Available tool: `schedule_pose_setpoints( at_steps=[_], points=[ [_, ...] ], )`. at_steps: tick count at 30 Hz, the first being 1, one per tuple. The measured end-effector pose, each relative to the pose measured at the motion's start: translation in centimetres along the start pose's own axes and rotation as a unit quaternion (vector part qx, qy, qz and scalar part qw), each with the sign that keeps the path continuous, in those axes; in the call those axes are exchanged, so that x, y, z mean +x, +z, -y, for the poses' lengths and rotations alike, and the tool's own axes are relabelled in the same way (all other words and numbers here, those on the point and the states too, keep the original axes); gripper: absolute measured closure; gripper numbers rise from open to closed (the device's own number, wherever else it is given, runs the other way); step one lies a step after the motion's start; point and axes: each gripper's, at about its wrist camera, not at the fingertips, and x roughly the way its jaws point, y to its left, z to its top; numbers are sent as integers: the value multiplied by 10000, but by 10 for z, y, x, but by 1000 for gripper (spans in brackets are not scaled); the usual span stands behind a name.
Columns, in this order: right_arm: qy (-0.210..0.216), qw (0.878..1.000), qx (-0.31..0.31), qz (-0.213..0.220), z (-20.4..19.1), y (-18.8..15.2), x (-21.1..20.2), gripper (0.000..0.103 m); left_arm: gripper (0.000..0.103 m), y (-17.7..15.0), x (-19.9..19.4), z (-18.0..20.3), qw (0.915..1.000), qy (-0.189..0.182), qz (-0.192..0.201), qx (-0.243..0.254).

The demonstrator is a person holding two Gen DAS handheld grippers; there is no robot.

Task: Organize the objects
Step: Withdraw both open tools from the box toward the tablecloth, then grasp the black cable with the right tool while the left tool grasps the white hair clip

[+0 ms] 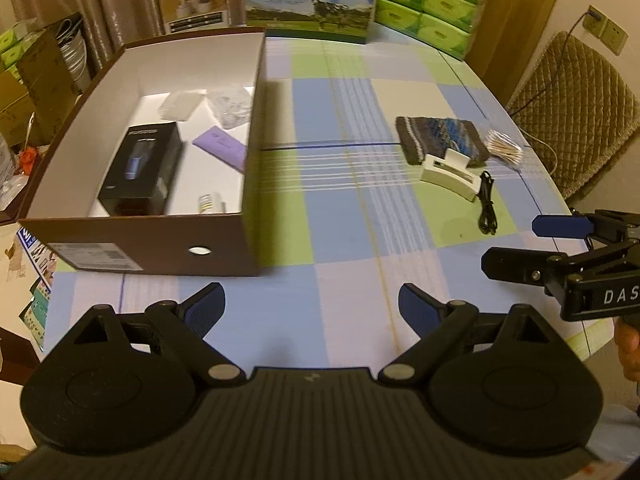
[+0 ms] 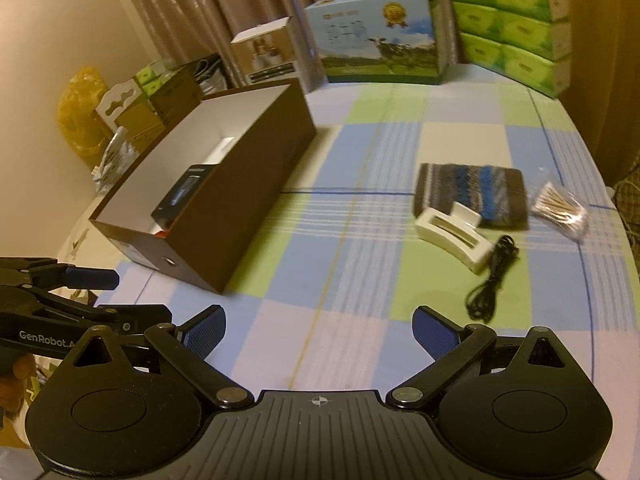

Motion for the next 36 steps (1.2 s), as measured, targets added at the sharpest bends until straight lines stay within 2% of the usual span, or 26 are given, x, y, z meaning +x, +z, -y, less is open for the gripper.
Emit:
schedule_pose_setpoints(
  at_steps=[10, 20, 24, 26, 31, 36],
  points=[
    [-324, 9986, 414, -4, 34, -5, -7, 6, 11, 12, 19, 30, 9994, -194, -130, 239],
    [-1100, 9898, 892, 131, 81, -4, -7, 8, 10, 34, 53, 63, 9975, -468, -186, 498],
    [-1289, 9867, 979, 151, 98, 1, 5, 29, 10, 47, 69, 73, 9967, -525, -105, 603],
    [-1400, 9849, 1006, 174, 106, 3, 11, 33, 10, 54, 78, 77, 9967, -495, -18, 650],
    [-1419, 9819, 1244, 150, 124, 8, 28, 53, 11, 66, 101, 85, 9960, -512, 45, 726],
    [-1385, 9804, 1392, 135, 137, 14, 46, 64, 11, 73, 120, 93, 9952, -518, 86, 820]
  ],
)
